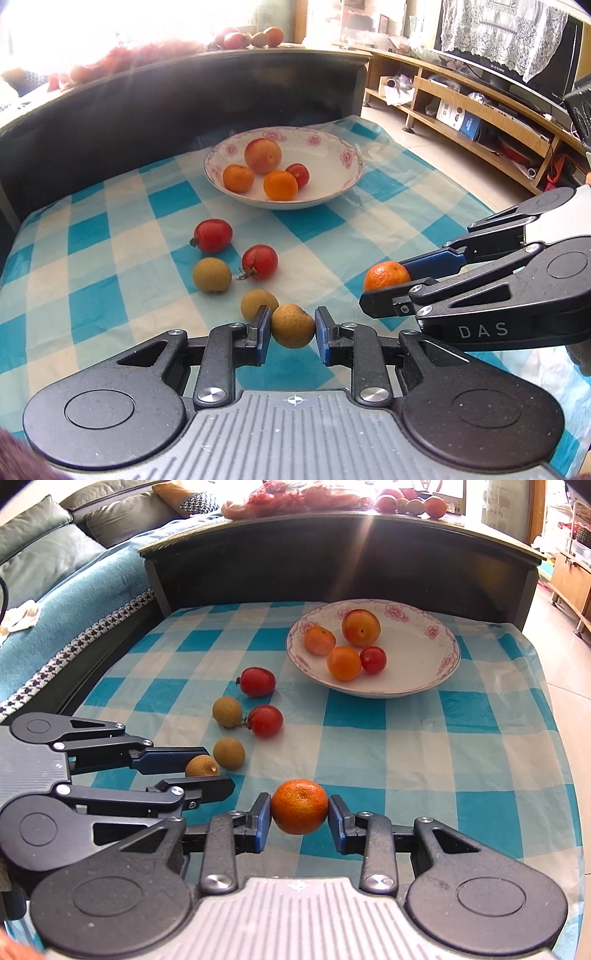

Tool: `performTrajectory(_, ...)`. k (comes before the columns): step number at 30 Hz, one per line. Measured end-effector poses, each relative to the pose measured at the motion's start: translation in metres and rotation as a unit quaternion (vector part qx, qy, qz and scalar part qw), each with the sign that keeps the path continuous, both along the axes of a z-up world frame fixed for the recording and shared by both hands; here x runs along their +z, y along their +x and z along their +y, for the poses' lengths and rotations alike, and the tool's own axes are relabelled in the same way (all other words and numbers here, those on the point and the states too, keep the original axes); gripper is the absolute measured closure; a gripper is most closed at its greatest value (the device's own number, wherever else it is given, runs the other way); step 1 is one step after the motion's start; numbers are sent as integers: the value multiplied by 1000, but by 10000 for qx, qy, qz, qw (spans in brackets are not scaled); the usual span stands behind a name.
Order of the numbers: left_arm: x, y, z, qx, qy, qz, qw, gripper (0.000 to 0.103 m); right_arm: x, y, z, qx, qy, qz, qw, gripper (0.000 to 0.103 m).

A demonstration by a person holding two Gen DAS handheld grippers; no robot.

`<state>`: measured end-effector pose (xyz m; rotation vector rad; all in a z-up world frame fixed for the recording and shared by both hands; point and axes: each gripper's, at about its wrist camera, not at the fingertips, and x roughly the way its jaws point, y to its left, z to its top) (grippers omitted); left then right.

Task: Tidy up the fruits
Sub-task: 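Carry the mandarin with the right gripper over the bowl while the left carries the longan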

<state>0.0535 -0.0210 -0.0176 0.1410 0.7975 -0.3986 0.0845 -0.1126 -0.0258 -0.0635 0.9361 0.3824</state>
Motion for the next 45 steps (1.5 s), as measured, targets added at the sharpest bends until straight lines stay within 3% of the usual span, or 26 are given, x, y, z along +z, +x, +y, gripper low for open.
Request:
performTrajectory(15, 24, 21, -9, 113, -186, -234, 9995, 71, 23, 20, -16, -323, 261, -248, 9988, 66)
performTrajectory(27, 34, 61, -24, 97, -195, -380, 9990, 72, 32, 59, -33, -531, 373, -394, 9971, 66)
performTrajectory(45, 13, 117, -31, 226, -149, -169, 9995, 72, 7, 121, -43, -427, 362, -336, 9979, 66)
